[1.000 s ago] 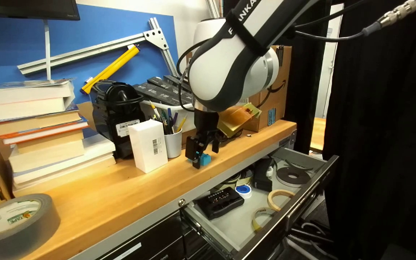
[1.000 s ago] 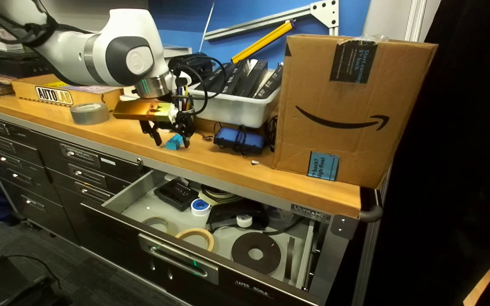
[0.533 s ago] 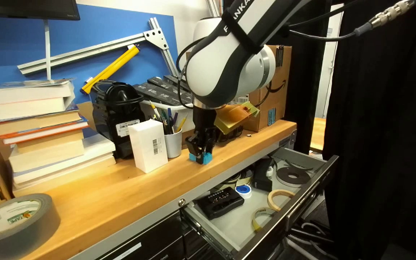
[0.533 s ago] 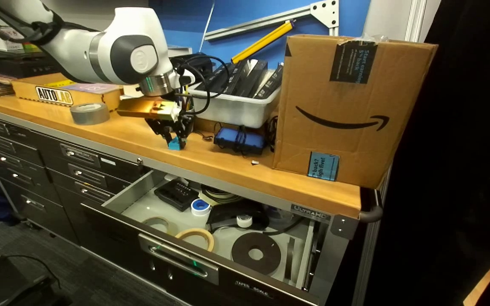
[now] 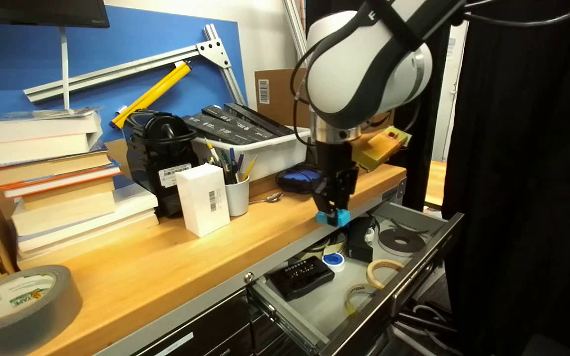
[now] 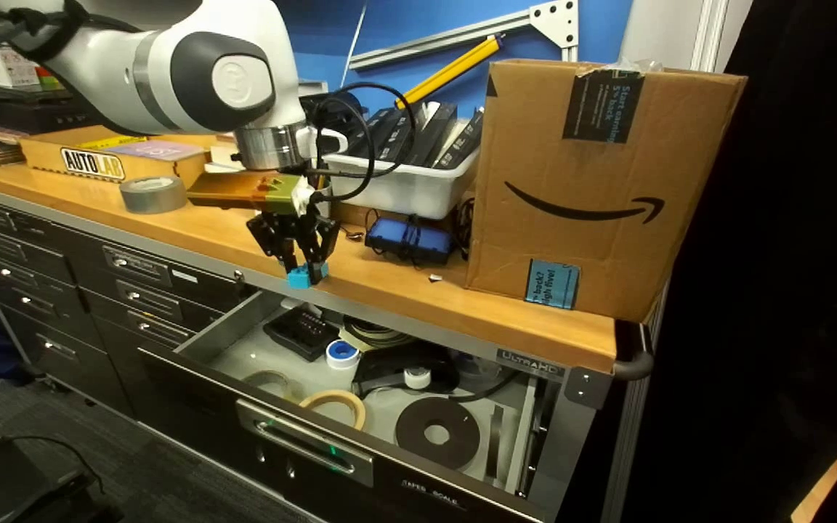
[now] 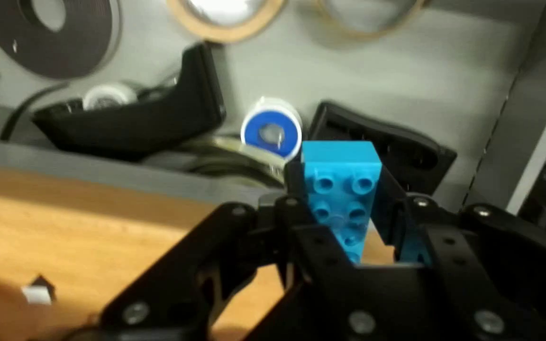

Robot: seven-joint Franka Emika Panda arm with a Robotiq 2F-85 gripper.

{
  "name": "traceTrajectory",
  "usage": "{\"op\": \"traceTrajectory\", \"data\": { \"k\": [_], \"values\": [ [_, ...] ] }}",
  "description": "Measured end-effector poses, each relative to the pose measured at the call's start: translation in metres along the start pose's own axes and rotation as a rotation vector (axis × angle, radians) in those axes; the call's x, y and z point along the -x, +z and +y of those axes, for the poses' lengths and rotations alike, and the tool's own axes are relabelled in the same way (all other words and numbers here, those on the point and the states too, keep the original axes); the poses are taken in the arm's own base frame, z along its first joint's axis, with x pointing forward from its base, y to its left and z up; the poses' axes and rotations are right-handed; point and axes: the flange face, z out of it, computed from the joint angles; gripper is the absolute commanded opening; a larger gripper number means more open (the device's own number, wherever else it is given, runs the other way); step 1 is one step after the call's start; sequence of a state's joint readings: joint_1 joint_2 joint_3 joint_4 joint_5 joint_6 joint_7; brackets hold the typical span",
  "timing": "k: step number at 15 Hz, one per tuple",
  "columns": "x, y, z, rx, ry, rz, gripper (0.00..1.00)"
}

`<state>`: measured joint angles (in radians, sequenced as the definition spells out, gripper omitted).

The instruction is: Put the Lego in the open drawer and then close the drawer

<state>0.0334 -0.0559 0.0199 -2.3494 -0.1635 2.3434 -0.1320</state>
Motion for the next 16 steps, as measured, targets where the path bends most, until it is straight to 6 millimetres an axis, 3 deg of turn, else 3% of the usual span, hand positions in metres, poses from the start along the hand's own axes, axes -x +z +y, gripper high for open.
{"op": "traceTrajectory", "data": {
  "k": [3, 6, 7, 8, 10, 14, 16],
  "values": [
    [0.044, 0.036, 0.010, -0.032, -0.036, -0.109, 0.15],
    [0.066, 0.069, 0.008, -0.055, -0.075, -0.139, 0.15],
    [0.067, 0.077, 0.006, -0.060, -0.077, -0.130, 0.32],
    [0.067, 0.085, 0.003, -0.070, -0.073, -0.116, 0.61],
    [0.064, 0.095, 0.000, -0.091, -0.064, -0.090, 0.67],
    [0.067, 0.101, 0.008, -0.114, -0.076, -0.090, 0.99],
    [0.077, 0.098, 0.025, -0.118, -0.073, -0.119, 1.00]
  ]
}}
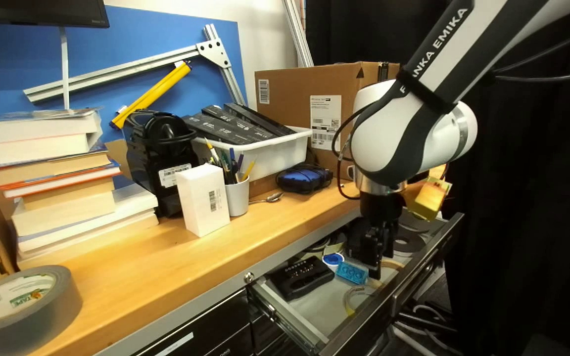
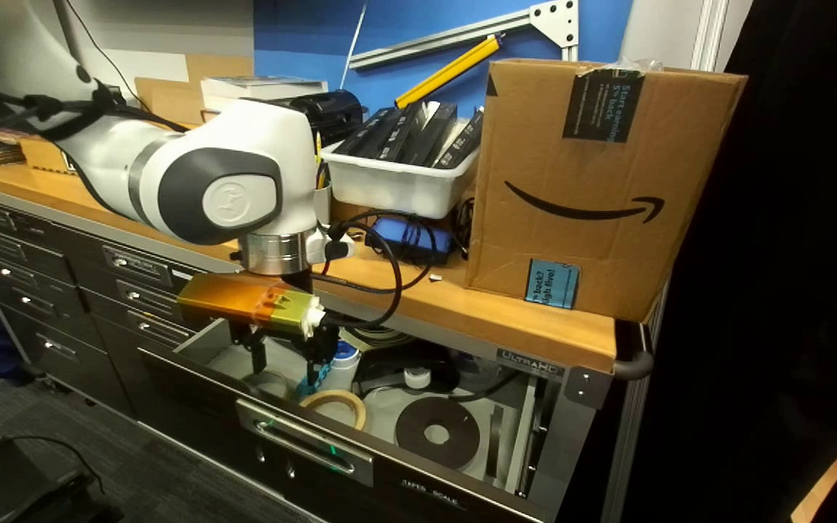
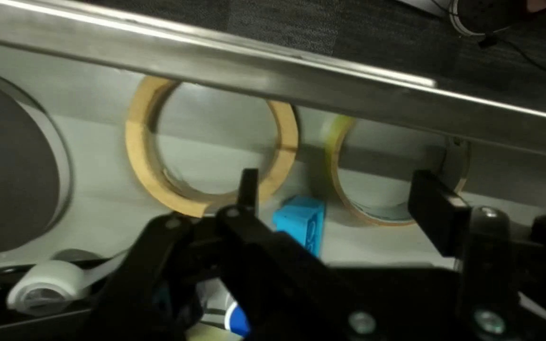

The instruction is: Put the Lego in the open drawer and then close the drawer

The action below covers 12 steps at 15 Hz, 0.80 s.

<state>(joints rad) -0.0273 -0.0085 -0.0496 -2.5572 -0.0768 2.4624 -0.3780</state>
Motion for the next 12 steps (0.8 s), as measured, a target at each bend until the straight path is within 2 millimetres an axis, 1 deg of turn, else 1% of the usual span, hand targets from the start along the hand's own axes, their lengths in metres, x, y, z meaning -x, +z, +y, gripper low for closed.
{"op": "traceTrajectory", "data": {
  "k": [1, 4, 6, 8, 12],
  "values": [
    [0.008, -0.004, 0.011, -0.001, 0.004, -0.010, 1.00],
    [0.042, -0.016, 0.043, -0.012, -0.008, -0.111, 1.00],
    [0.059, -0.013, 0.056, -0.018, -0.014, -0.201, 1.00],
    [0.066, 0.003, 0.059, -0.014, -0.034, -0.272, 1.00],
    [0.064, 0.045, 0.053, -0.023, -0.060, -0.359, 1.00]
  ]
}}
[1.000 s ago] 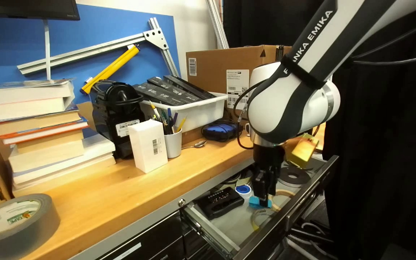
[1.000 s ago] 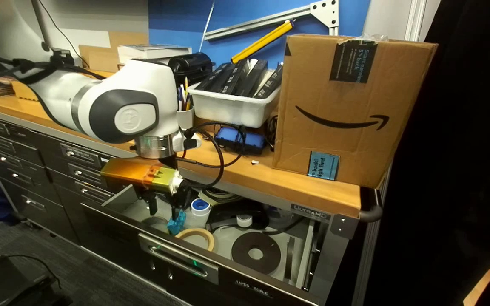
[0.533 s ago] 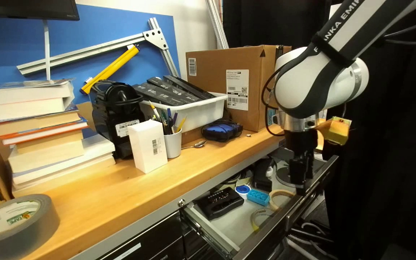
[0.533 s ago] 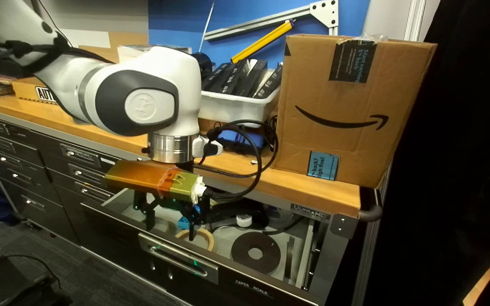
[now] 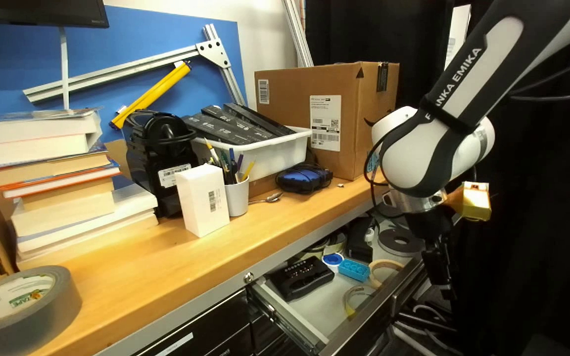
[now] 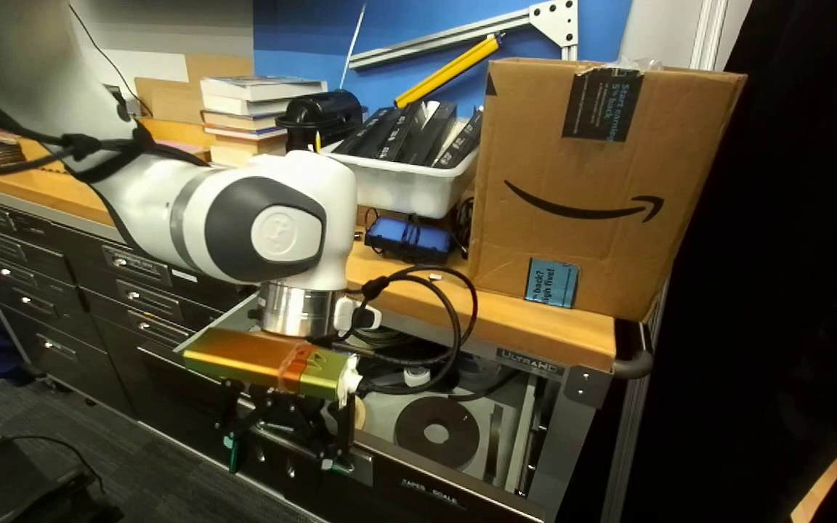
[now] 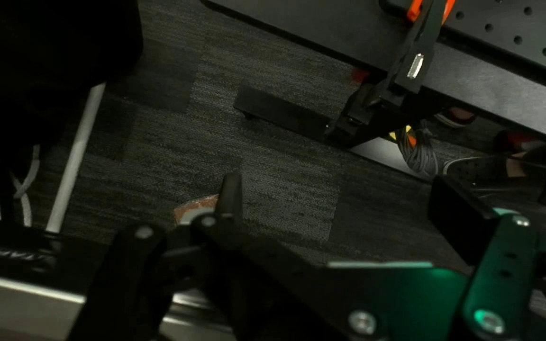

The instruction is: Put the Lego in the open drawer and then close the drawer

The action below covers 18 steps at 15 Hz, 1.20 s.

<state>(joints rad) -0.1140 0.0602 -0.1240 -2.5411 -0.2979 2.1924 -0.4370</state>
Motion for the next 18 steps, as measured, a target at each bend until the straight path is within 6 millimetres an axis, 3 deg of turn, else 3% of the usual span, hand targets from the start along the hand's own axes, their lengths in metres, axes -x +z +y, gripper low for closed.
{"op": "traceTrajectory", "data": {
  "k": [5, 10, 18],
  "values": [
    [-0.026, 0.013, -0.002, -0.026, 0.146, 0.106, 1.00],
    [-0.054, -0.008, -0.007, -0.027, 0.304, 0.326, 1.00],
    [-0.113, -0.030, -0.030, 0.156, 0.411, 0.685, 1.00]
  ]
}}
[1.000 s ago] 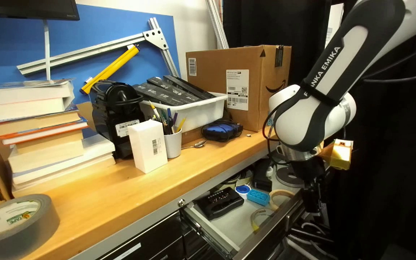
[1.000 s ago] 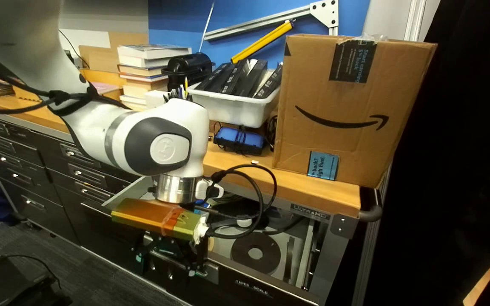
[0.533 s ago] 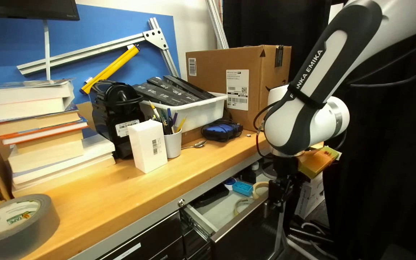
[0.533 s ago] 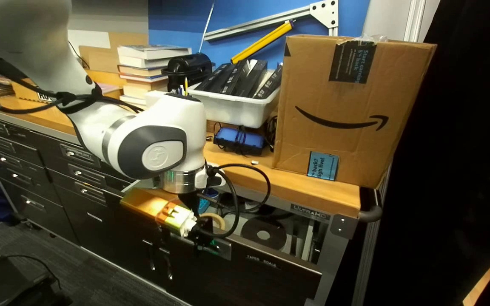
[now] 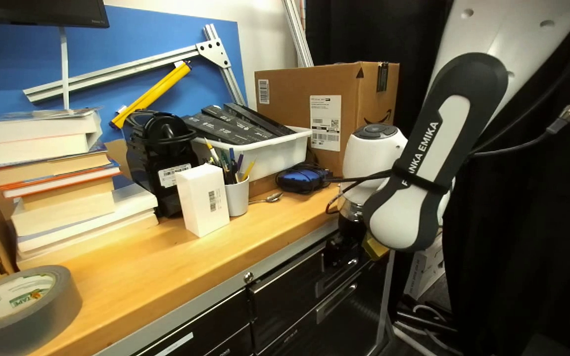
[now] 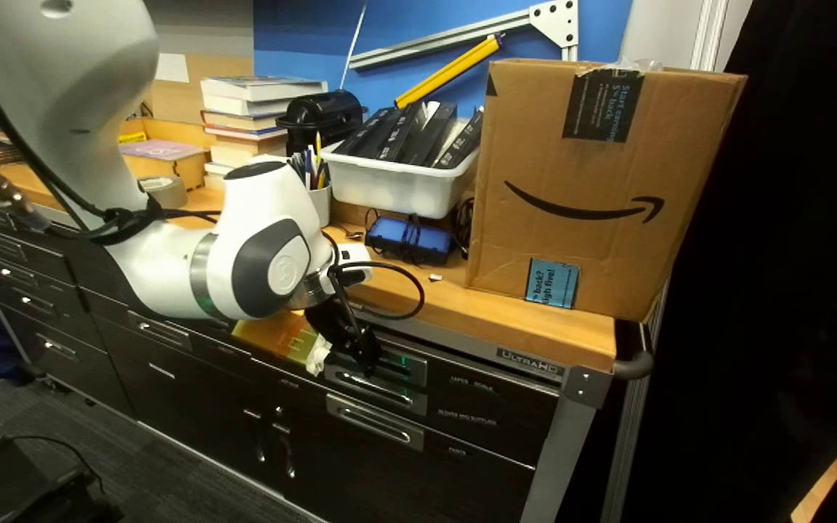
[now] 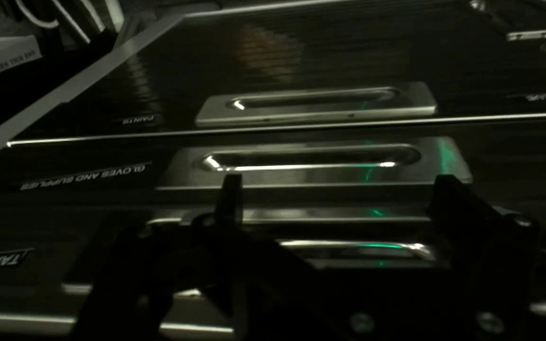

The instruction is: Put the Lego in the open drawer and then close the drawer

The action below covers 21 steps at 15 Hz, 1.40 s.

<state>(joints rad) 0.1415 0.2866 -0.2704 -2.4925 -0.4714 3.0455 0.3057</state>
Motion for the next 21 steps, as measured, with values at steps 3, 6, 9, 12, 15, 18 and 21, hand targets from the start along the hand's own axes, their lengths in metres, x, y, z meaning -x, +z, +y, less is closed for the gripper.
{"op": "traceTrajectory", "data": {
  "k": [3, 6, 9, 12, 15, 18, 21],
  "values": [
    [-0.013, 0.002, 0.000, 0.061, 0.030, 0.082, 1.00],
    [-0.011, 0.002, -0.001, 0.114, 0.058, 0.115, 1.00],
    [-0.007, -0.005, -0.002, 0.141, 0.081, 0.125, 1.00],
    [-0.003, -0.025, 0.004, 0.126, 0.040, 0.119, 1.00],
    [0.014, -0.048, 0.006, 0.065, -0.059, 0.088, 1.00],
    [0.031, -0.071, -0.007, 0.011, -0.151, -0.008, 1.00],
    [0.027, -0.112, -0.012, -0.053, -0.221, -0.098, 1.00]
  ]
}}
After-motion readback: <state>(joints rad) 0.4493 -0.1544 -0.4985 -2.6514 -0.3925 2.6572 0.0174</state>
